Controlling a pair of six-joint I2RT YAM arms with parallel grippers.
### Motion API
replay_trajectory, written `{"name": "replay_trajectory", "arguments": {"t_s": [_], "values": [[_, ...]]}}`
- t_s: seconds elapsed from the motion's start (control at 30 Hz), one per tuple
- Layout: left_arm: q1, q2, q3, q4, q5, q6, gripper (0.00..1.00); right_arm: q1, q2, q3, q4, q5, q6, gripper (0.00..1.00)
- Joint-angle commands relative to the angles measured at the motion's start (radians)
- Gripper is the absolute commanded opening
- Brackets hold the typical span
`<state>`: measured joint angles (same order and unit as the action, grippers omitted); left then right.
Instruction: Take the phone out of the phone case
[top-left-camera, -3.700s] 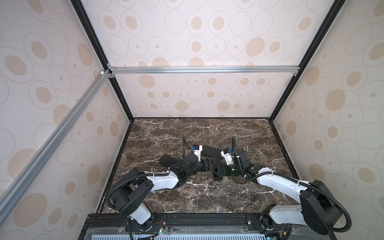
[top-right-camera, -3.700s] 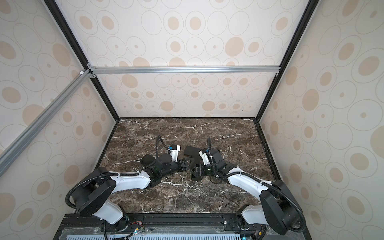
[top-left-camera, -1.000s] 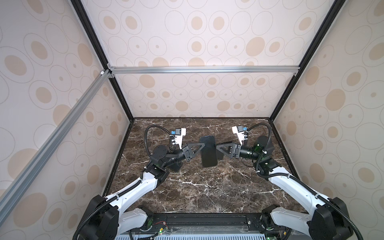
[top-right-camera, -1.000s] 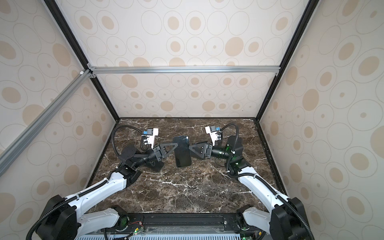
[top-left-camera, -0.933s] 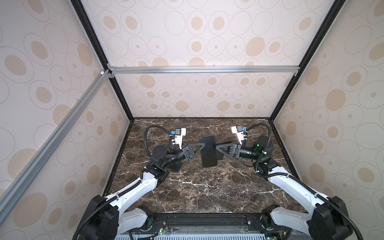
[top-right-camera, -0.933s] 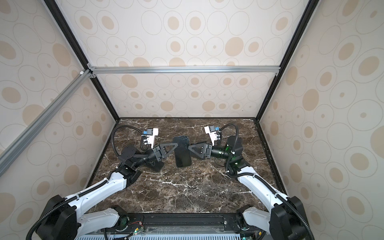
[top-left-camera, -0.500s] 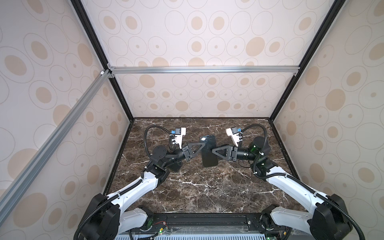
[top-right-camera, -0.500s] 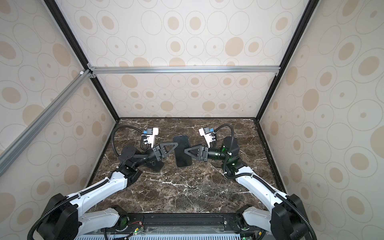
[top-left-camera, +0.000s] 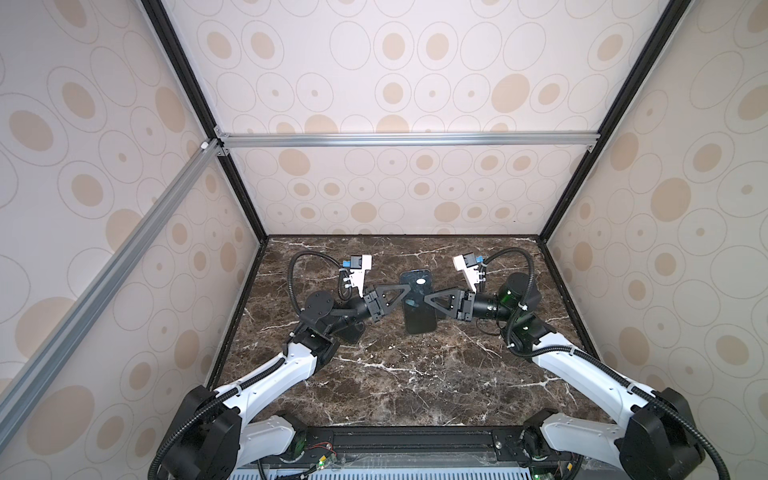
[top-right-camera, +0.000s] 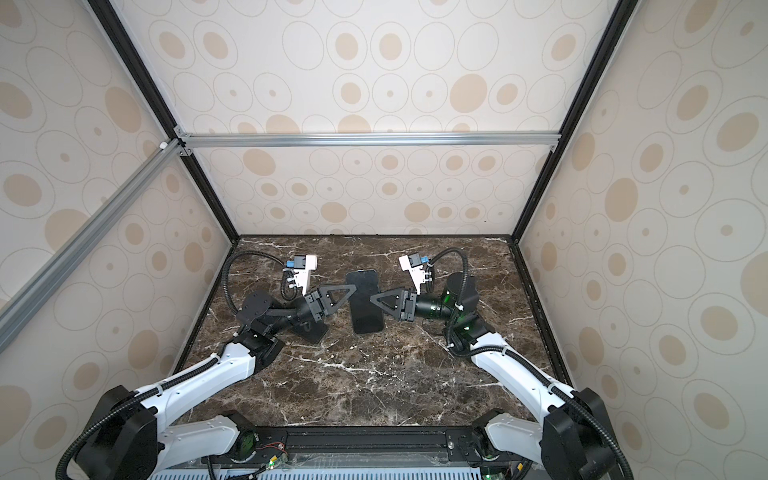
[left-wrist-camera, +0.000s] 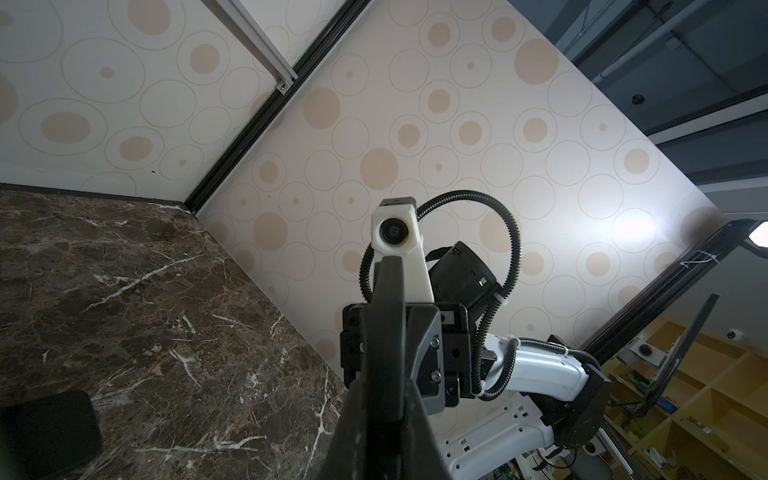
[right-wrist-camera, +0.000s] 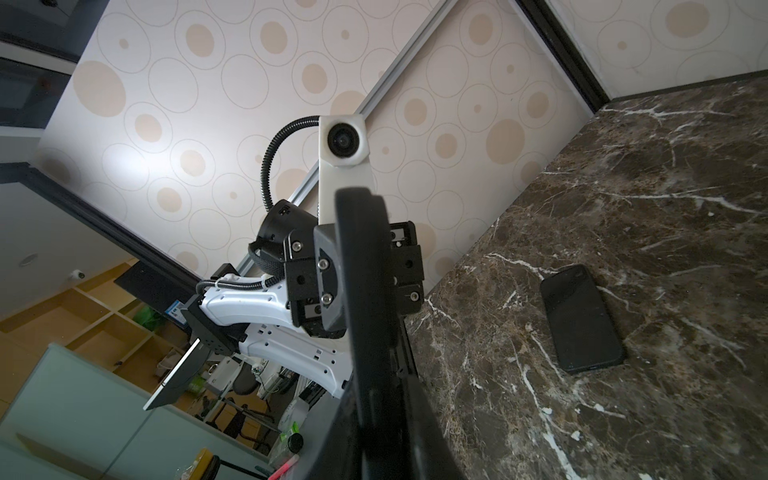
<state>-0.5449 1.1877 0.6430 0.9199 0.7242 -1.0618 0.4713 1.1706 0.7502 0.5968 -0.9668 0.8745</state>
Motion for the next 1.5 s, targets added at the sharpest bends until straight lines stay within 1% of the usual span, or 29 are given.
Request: {"name": "replay_trajectory", "arguments": {"t_s": [0.0, 0.07, 0.1, 0.13, 0.2, 0.27, 0.33, 0.37, 0.47, 0.53, 0.73, 0.87, 1.03, 1.2, 1.47], "values": [[0.005, 0.002, 0.014, 0.068, -0.003, -0.01, 0.0, 0.007, -0.007, 0.007, 0.072, -0.004, 0.047, 0.11], [0.005, 0.0, 0.008, 0.074, -0.003, -0.01, 0.0, 0.007, -0.014, 0.001, 0.081, 0.003, 0.061, 0.06], [0.006, -0.002, 0.006, 0.08, -0.005, -0.011, 0.04, 0.007, -0.018, -0.002, 0.084, 0.007, 0.068, 0.03], [0.005, -0.003, 0.002, 0.084, -0.005, -0.01, 0.11, 0.007, -0.022, -0.003, 0.081, 0.012, 0.071, 0.0], [0.006, -0.008, -0.001, 0.096, 0.007, -0.01, 0.26, 0.007, -0.032, -0.005, 0.073, 0.022, 0.071, 0.0], [0.005, -0.014, -0.002, 0.094, 0.027, 0.001, 0.37, 0.006, -0.043, 0.003, 0.055, 0.021, 0.058, 0.0], [0.005, -0.027, -0.004, 0.064, 0.042, 0.026, 0.42, 0.001, -0.056, 0.024, 0.01, 0.019, 0.024, 0.0], [0.006, -0.034, -0.004, 0.048, 0.053, 0.04, 0.43, 0.0, -0.061, 0.038, -0.021, 0.015, 0.003, 0.0], [0.001, -0.05, -0.006, 0.014, 0.083, 0.065, 0.43, -0.002, -0.068, 0.084, -0.087, -0.013, -0.054, 0.0], [-0.005, -0.057, -0.004, -0.009, 0.098, 0.081, 0.43, -0.005, -0.058, 0.108, -0.101, -0.034, -0.068, 0.0], [-0.025, -0.056, 0.004, -0.039, 0.114, 0.11, 0.36, -0.003, -0.03, 0.149, -0.081, -0.078, -0.053, 0.0], [-0.028, -0.05, 0.002, -0.011, 0.108, 0.098, 0.31, -0.002, -0.022, 0.152, -0.071, -0.091, -0.04, 0.0], [-0.047, -0.029, 0.02, 0.017, 0.12, 0.089, 0.28, -0.001, -0.022, 0.141, -0.069, -0.097, -0.039, 0.0], [-0.065, -0.01, 0.023, 0.02, 0.129, 0.093, 0.21, 0.0, -0.025, 0.139, -0.049, -0.096, -0.026, 0.0], [-0.065, -0.034, 0.027, 0.014, 0.125, 0.101, 0.21, -0.001, -0.043, 0.14, -0.109, -0.111, -0.077, 0.0]]}}
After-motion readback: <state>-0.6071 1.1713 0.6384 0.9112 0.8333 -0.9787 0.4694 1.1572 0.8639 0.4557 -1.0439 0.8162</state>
